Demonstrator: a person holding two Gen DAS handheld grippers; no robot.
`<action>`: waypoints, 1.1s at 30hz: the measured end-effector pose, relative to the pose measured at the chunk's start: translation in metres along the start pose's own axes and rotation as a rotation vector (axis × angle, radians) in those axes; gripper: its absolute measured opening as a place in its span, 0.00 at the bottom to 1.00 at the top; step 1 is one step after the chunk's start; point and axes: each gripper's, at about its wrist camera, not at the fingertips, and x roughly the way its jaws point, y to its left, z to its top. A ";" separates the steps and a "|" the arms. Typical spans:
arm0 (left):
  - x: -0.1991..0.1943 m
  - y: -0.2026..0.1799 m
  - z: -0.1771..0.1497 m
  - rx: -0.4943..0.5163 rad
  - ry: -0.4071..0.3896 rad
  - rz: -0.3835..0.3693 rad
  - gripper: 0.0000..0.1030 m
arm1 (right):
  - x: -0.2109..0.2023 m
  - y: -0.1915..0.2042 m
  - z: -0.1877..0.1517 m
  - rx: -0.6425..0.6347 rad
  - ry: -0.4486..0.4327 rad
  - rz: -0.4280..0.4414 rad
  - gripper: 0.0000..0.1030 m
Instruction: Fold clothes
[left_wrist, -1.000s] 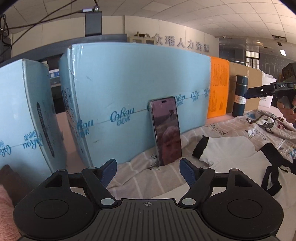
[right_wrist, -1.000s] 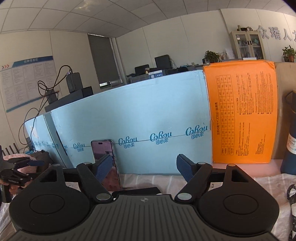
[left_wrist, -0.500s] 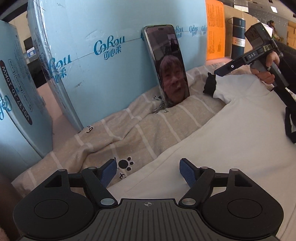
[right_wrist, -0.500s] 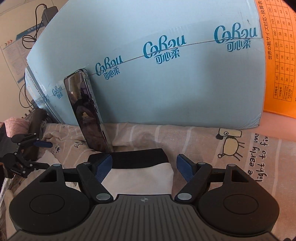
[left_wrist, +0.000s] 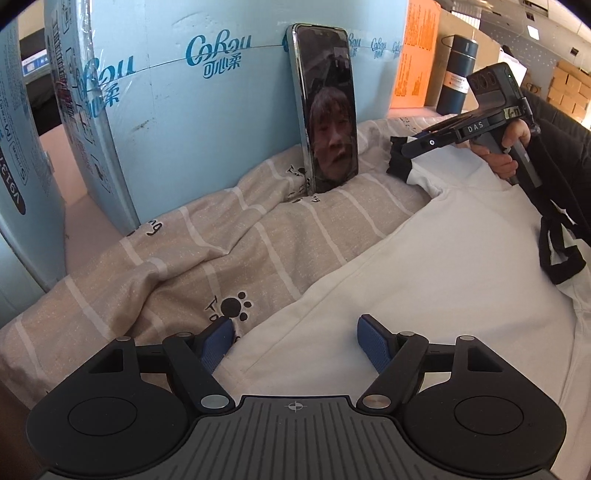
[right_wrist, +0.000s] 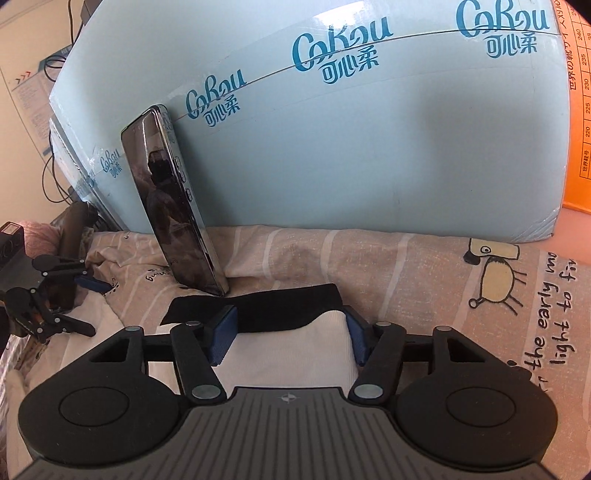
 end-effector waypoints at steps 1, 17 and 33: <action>0.001 0.000 0.002 0.012 0.011 -0.006 0.73 | 0.000 0.001 0.000 -0.005 -0.004 0.005 0.40; 0.008 -0.014 0.023 0.188 0.044 -0.092 0.06 | -0.050 0.031 -0.005 -0.098 -0.172 0.067 0.09; -0.057 -0.085 -0.014 0.399 -0.236 0.234 0.06 | -0.159 0.121 -0.073 -0.245 -0.376 0.071 0.08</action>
